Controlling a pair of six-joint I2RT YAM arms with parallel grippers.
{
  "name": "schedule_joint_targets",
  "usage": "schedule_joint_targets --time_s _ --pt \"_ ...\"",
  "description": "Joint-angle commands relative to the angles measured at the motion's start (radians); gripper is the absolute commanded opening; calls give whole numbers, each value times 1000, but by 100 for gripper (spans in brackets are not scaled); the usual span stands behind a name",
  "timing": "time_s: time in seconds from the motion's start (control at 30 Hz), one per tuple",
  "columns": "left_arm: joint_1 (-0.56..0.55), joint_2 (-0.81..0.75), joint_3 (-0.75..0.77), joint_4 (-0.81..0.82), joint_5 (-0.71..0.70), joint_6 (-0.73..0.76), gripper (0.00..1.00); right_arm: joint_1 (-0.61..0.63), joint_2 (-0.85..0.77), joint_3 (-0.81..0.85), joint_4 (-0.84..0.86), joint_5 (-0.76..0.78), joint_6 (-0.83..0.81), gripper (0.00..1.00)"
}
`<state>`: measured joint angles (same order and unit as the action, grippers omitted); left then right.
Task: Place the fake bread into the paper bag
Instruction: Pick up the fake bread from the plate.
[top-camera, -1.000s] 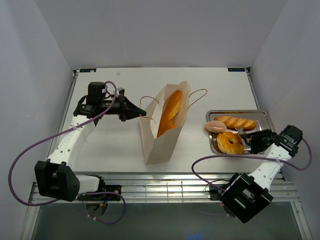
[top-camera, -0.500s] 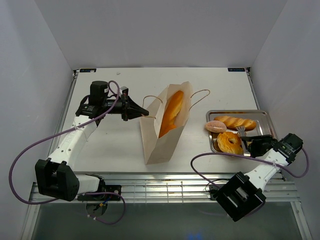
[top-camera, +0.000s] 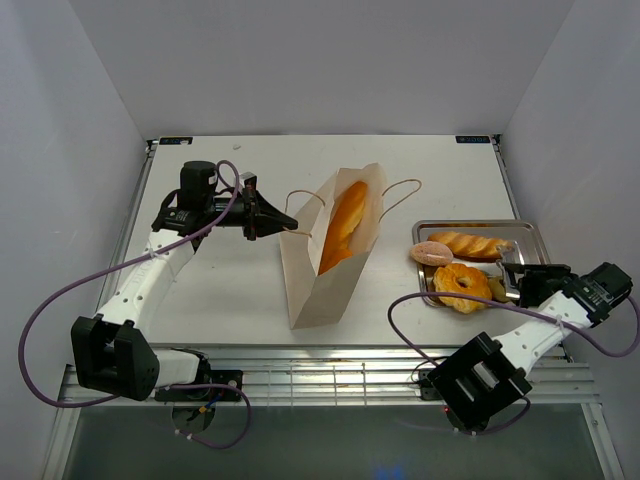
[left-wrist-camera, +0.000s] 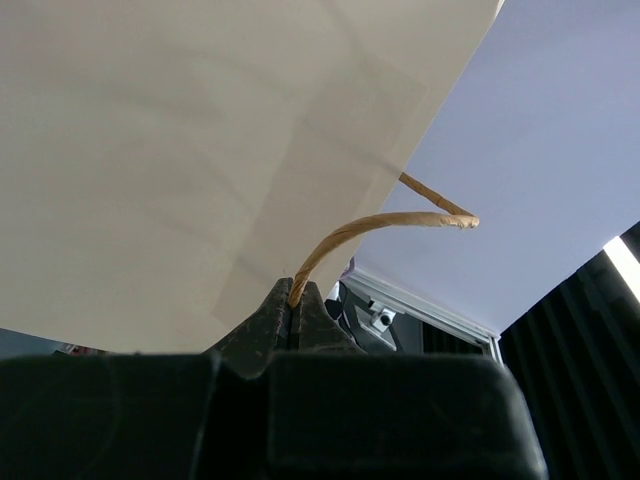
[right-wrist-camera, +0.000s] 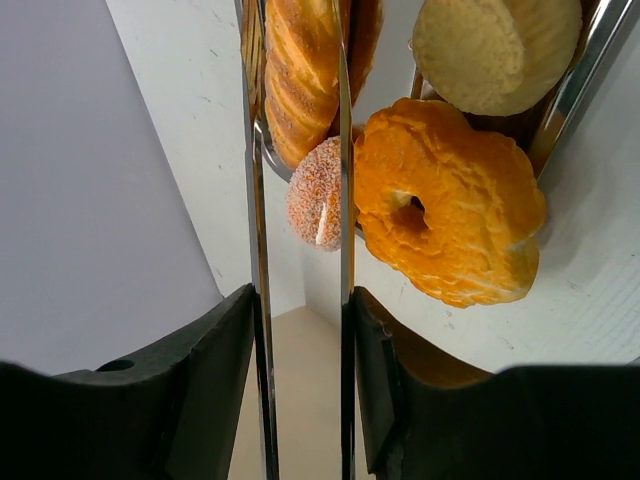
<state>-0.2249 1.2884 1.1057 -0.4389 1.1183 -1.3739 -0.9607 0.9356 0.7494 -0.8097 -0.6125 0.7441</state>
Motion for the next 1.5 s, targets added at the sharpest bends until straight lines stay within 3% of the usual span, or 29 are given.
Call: schedule_joint_targets --time_s 0.0,1.07,1.47 --pt "-2 -23 -6 20 31 -8 0 -22 -4 4 -5 -46 11 49" --pt "-4 -24 -52 91 43 -56 0 -29 49 -85 116 -47 15 51" --pt "-2 -14 -32 78 28 -48 0 46 92 -74 214 -46 49 51"
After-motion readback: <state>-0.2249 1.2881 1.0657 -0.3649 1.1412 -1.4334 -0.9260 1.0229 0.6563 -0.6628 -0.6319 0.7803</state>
